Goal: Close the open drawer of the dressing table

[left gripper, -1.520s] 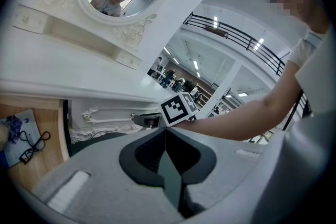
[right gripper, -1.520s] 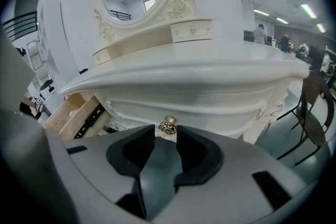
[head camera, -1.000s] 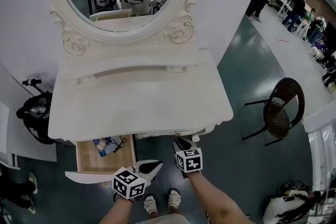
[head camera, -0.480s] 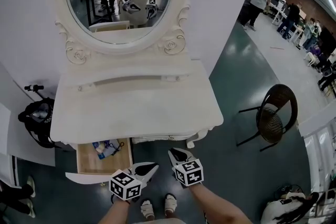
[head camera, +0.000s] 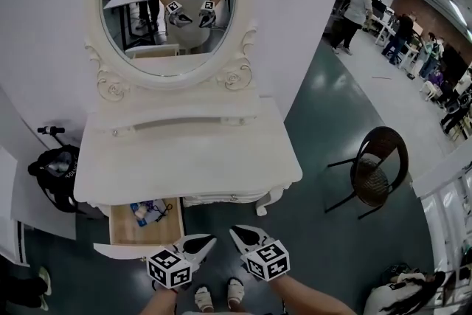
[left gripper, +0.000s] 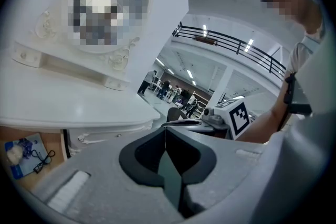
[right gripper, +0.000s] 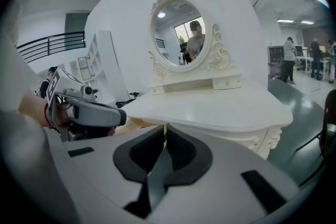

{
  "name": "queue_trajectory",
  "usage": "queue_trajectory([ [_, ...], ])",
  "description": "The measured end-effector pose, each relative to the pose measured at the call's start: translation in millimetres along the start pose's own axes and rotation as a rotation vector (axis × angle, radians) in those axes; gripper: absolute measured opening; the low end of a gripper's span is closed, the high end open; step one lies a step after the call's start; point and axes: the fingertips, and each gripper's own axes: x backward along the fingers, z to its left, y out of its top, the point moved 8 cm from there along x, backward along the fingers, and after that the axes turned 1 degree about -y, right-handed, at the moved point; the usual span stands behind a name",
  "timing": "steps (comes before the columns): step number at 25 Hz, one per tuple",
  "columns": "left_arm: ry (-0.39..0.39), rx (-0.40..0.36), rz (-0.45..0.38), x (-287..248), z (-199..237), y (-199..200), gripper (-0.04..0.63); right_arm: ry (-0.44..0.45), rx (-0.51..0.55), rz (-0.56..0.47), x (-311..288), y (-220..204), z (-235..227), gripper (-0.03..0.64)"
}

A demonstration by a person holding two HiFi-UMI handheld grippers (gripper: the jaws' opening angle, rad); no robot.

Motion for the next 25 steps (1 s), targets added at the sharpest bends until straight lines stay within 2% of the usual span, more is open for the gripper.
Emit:
queue_trajectory([
  [4,0.002,-0.015,-0.037,15.9,-15.6,5.1,0.009,0.032,0.044,-0.023,24.8,5.7,19.1,0.028],
  [10,0.012,-0.021,-0.074,32.8,-31.1,9.9,0.009,0.056,0.034,-0.058,54.8,13.2,32.3,0.028],
  [18,0.005,-0.049,-0.081,33.9,-41.2,22.1,0.009,0.065,0.05,-0.098,65.4,32.7,33.2,0.018],
  [25,0.002,-0.067,-0.087,35.2,-47.3,30.3,0.009,0.066,0.064,-0.09,68.4,39.5,35.0,0.014],
])
